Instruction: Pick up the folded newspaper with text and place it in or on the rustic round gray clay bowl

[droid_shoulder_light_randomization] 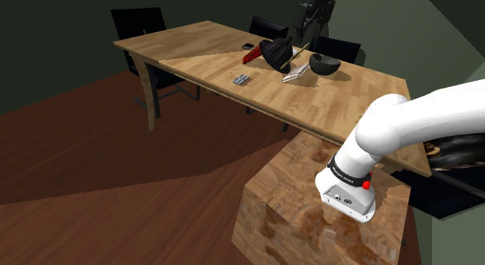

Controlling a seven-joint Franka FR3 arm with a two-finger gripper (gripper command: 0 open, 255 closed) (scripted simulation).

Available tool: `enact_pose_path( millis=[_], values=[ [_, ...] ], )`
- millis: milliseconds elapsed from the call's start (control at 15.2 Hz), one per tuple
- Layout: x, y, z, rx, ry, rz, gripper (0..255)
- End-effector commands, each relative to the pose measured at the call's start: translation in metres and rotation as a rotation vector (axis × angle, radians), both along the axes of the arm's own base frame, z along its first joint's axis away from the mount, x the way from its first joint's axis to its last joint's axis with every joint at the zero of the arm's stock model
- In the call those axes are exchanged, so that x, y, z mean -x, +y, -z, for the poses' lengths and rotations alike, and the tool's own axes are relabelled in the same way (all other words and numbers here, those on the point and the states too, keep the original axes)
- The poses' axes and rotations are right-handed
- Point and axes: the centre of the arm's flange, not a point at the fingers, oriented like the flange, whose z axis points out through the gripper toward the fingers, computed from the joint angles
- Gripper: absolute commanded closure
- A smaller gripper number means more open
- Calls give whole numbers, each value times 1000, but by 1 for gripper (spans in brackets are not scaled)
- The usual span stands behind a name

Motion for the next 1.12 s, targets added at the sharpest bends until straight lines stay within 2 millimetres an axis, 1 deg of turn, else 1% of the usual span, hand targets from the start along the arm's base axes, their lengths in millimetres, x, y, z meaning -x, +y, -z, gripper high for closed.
enact_pose_path(
  millis=[0, 264, 528, 792, 1056],
  values=[
    [0, 0, 0, 0, 0, 0, 0],
    [-23, -51, 13, -65, -45, 123, 0],
    [-40, -104, 28, -130, -91, 247, 0],
    [-52, -158, 46, -195, -136, 370, 0],
    [-57, -211, 67, -260, -182, 493, 0]
  ],
)
